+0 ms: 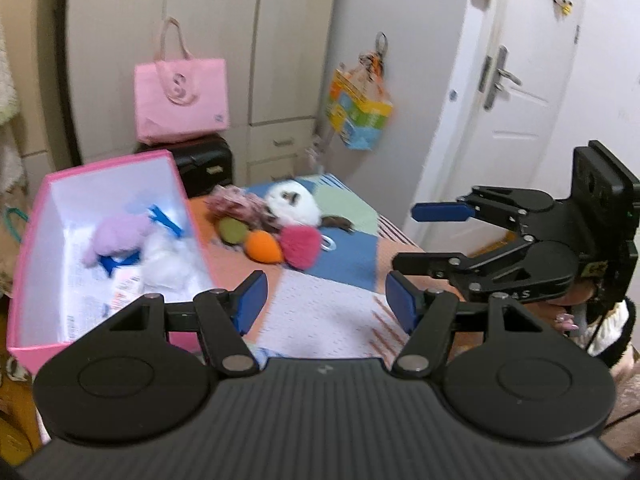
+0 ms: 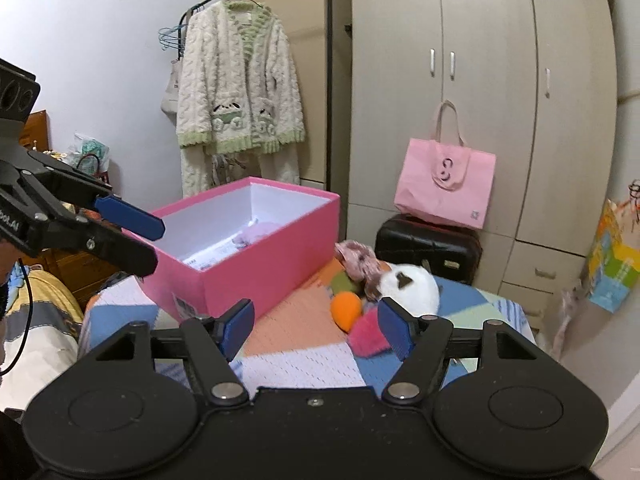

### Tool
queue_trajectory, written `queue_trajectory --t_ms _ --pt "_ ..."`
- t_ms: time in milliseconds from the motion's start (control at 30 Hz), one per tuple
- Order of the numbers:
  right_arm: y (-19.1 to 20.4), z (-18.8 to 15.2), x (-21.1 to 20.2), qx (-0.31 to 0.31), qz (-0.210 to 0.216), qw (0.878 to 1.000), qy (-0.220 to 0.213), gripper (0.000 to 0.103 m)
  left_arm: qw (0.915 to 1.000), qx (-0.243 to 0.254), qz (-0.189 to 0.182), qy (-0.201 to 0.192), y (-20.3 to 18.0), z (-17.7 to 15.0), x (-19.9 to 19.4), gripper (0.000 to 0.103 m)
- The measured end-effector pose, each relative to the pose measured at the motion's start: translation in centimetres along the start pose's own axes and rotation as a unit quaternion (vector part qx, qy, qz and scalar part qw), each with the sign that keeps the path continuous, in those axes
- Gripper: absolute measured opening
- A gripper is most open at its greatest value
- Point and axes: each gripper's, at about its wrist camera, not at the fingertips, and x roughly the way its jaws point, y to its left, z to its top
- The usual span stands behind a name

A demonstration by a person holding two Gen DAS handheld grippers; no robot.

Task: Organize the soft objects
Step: 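Move both grippers back to the sponges and pom-pom on the bed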

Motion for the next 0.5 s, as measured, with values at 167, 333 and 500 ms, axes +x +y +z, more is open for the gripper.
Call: queue_trajectory --t_ms 167,333,500 --pt "-1.3 -1.8 -0.2 0.007 -0.001 1.000 0.010 0.073 0.9998 0.012 -0.009 0.016 -1.6 0.0 1.6 0.065" --pt "-2.0 -3.2 0.3 0.003 0.004 1.000 0.020 0.074 0.9995 0.013 -0.014 0.025 -2.6 0.3 3.4 0.064" --pt "-2.4 -4.2 1.4 -0.008 0.007 1.000 0.026 0.074 0.9994 0.000 -0.008 0.034 -2.7 0.3 5.8 0.064"
